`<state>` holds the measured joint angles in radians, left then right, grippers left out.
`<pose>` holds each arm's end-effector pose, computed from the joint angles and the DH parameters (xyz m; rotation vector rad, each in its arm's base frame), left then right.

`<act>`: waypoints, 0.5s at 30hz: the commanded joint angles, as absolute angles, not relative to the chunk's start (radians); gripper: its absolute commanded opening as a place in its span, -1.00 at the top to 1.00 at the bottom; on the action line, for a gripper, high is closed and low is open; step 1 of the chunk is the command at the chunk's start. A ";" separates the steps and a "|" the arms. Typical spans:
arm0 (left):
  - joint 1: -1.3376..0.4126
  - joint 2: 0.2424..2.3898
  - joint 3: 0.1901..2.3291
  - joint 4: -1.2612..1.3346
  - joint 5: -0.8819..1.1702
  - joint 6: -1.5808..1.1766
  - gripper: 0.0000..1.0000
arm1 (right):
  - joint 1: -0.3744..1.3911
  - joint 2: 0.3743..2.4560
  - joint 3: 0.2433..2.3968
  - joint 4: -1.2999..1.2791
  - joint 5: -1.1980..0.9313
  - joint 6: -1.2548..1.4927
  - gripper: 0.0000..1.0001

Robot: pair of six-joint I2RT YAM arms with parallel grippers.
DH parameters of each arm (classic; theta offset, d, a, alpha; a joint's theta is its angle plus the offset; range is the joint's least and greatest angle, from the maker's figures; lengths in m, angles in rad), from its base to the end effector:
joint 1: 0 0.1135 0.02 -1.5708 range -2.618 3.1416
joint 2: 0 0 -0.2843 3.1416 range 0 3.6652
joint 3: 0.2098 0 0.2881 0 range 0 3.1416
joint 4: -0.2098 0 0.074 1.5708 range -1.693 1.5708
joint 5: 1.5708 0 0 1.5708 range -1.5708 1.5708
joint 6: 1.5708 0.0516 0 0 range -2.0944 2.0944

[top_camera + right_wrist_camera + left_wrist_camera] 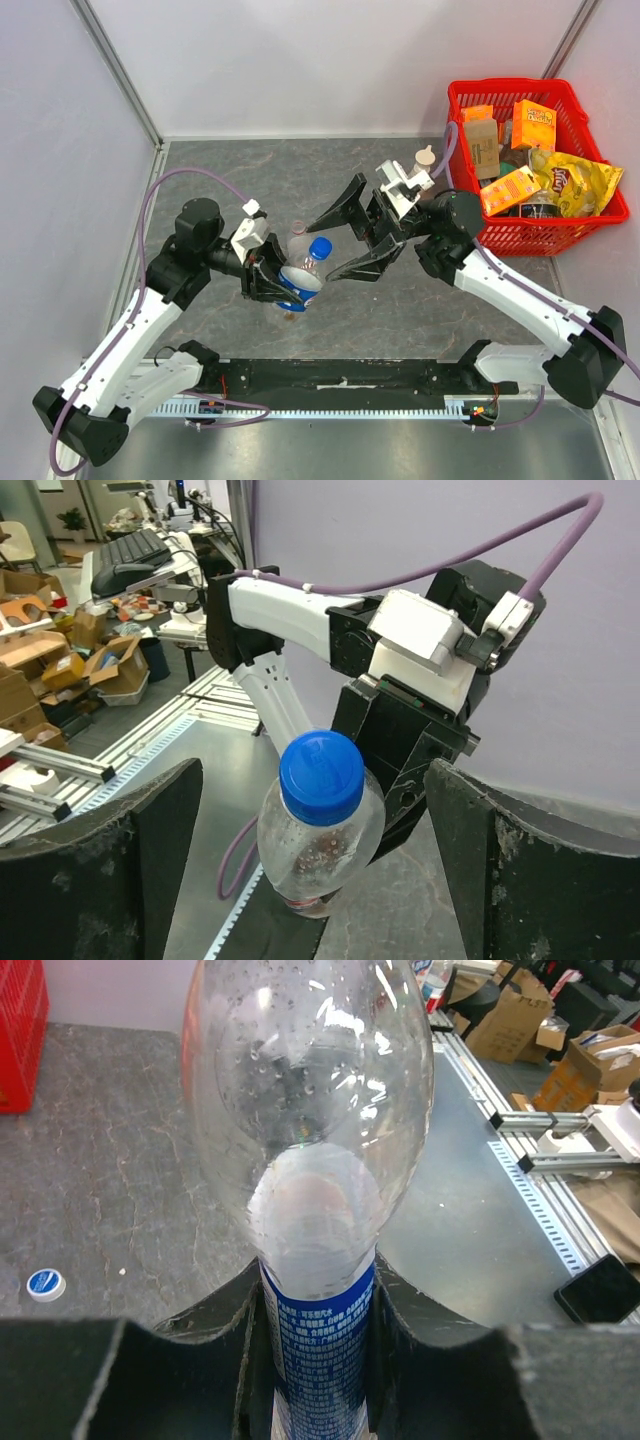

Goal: Unscrew the bottle caps

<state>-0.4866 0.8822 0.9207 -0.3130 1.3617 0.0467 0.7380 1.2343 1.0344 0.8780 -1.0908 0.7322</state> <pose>0.1533 -0.1382 0.3809 1.3735 1.2895 -1.5349 0.1840 0.2292 0.4461 -1.1746 0.9208 1.7112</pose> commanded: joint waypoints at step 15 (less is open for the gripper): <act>-0.485 0.850 0.959 -0.512 1.066 0.232 0.53 | 0.741 1.063 1.058 0.476 -0.668 0.443 -0.96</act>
<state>-0.4866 0.8726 0.9230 -0.4862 1.1675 0.1761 0.7380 1.0897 1.0344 0.5926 -0.8490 0.5148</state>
